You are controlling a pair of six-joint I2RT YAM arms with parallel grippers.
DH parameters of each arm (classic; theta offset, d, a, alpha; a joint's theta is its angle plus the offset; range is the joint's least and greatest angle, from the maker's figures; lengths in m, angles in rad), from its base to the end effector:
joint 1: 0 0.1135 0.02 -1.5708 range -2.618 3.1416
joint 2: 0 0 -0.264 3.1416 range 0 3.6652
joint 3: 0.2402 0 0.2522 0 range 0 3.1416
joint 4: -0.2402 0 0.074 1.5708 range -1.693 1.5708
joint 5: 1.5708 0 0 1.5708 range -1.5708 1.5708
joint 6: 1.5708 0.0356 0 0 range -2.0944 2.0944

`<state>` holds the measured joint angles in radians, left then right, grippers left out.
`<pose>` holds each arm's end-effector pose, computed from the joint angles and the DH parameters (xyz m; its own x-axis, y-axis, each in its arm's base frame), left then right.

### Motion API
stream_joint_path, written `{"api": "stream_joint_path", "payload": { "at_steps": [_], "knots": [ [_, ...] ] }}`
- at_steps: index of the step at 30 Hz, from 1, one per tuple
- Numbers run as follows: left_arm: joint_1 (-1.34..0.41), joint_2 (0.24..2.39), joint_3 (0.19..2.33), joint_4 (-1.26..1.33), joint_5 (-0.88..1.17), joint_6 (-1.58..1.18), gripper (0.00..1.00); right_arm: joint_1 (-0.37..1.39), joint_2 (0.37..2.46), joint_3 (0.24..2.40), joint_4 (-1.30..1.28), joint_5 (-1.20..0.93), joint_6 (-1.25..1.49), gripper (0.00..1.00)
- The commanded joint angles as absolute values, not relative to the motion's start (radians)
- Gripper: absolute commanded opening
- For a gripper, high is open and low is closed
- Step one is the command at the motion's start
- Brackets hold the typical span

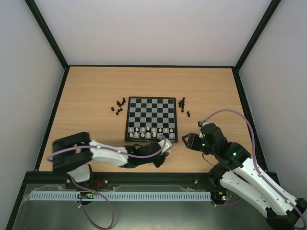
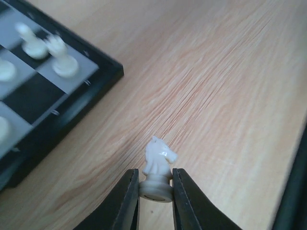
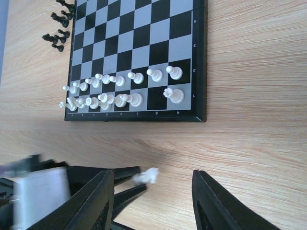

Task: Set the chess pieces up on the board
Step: Pick up the chess piece at the center of the board, then place the chess piece on the chessboard.

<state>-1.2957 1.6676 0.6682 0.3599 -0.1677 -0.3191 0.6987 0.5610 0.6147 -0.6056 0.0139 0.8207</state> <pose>0.0916 -0.3025 0.1376 -0.4402 0.4209 -0.7931 0.8156 0.5569 -0.1571 0.1008 0.0840 0.2696 -0.7376 0.3358 -0.5858 -0.1386 0.7738 0.6180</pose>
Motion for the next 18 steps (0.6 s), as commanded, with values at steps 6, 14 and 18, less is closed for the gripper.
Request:
{"api": "stream_joint_path", "payload": {
  "at_steps": [6,14,18],
  "knots": [
    [-1.398,1.175,0.552,0.259,-0.278,-0.340,0.13,0.694,0.628,0.724,-0.529,-0.280,0.783,0.46],
    [-1.525,0.822,0.552,0.037,-0.358,-0.316,0.14,0.693,0.659,0.766,-0.335,-0.668,0.895,0.45],
    [-1.552,0.684,0.530,-0.044,-0.378,-0.322,0.15,0.692,0.675,0.739,-0.197,-0.808,0.996,0.45]
  ]
}}
